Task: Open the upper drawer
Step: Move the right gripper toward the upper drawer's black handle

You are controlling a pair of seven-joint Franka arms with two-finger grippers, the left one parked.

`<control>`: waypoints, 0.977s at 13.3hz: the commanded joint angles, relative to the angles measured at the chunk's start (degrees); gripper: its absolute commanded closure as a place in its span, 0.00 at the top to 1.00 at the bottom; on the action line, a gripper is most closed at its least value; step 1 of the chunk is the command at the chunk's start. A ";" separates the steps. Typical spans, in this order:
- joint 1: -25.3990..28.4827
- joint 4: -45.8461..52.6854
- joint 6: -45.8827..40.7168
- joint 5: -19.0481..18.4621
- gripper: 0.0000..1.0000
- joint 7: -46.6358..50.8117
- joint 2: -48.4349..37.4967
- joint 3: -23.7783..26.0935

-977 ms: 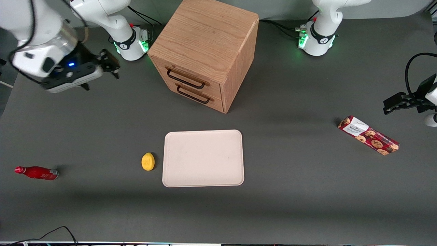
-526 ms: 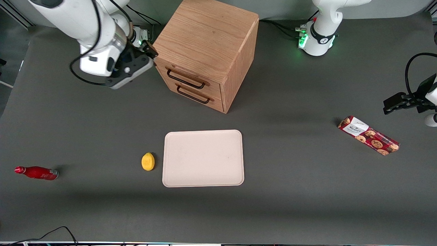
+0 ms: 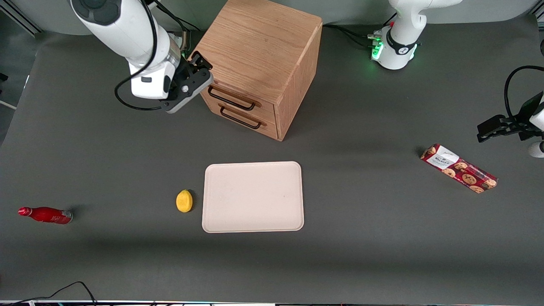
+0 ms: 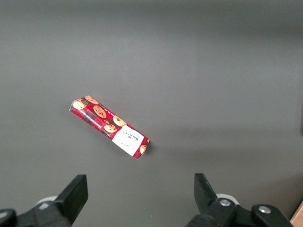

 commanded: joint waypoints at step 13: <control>-3.32 -8.01 9.87 13.60 1.00 -17.96 7.48 0.70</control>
